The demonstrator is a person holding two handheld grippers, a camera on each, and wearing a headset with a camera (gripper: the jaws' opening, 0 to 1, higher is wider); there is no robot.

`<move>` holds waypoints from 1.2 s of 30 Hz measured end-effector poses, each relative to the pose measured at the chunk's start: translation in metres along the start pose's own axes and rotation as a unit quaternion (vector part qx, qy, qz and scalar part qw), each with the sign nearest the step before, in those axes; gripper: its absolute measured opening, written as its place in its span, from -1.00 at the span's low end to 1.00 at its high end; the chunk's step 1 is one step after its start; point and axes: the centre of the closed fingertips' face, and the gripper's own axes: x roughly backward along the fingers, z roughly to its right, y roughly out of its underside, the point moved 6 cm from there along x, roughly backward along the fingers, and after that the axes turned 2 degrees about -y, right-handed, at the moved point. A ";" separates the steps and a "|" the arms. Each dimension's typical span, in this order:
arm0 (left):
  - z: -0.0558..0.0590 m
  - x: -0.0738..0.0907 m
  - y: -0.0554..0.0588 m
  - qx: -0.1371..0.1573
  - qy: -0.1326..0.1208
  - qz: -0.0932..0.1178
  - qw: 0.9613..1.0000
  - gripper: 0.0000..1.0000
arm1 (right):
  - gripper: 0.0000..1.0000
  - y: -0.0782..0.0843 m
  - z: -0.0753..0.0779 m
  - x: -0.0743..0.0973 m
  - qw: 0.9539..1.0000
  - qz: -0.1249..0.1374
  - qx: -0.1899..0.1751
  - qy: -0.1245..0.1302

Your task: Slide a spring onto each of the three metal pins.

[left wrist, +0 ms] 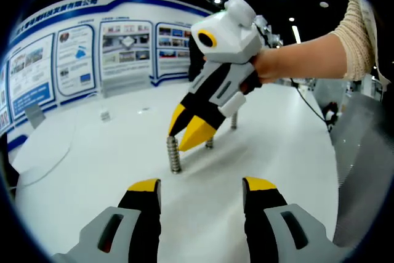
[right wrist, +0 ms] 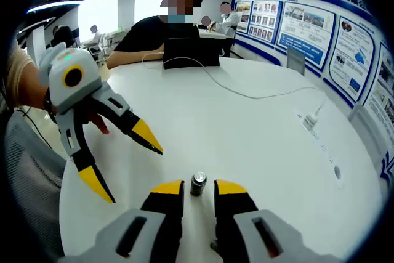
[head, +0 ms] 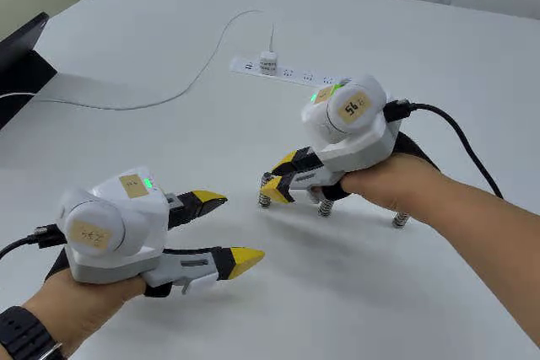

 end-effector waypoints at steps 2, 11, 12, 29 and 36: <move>0.000 0.000 0.000 0.002 -0.001 0.001 1.000 0.10 | -0.56 -0.001 0.000 0.006 1.000 0.007 0.003 0.005; 0.000 0.000 -0.001 0.003 -0.002 0.001 1.000 0.13 | -0.46 -0.002 -0.002 0.034 0.999 0.038 0.006 0.028; 0.000 0.000 -0.001 0.003 -0.002 0.001 1.000 0.13 | -0.45 -0.001 -0.003 0.037 0.999 0.040 0.005 0.031; -0.001 0.000 -0.005 -0.003 -0.004 0.003 1.000 0.19 | -0.31 0.021 0.004 0.082 0.993 0.082 -0.028 0.077; -0.001 -0.001 -0.006 -0.006 -0.005 0.002 1.000 0.21 | -0.24 0.033 0.005 0.095 0.991 0.092 -0.036 0.093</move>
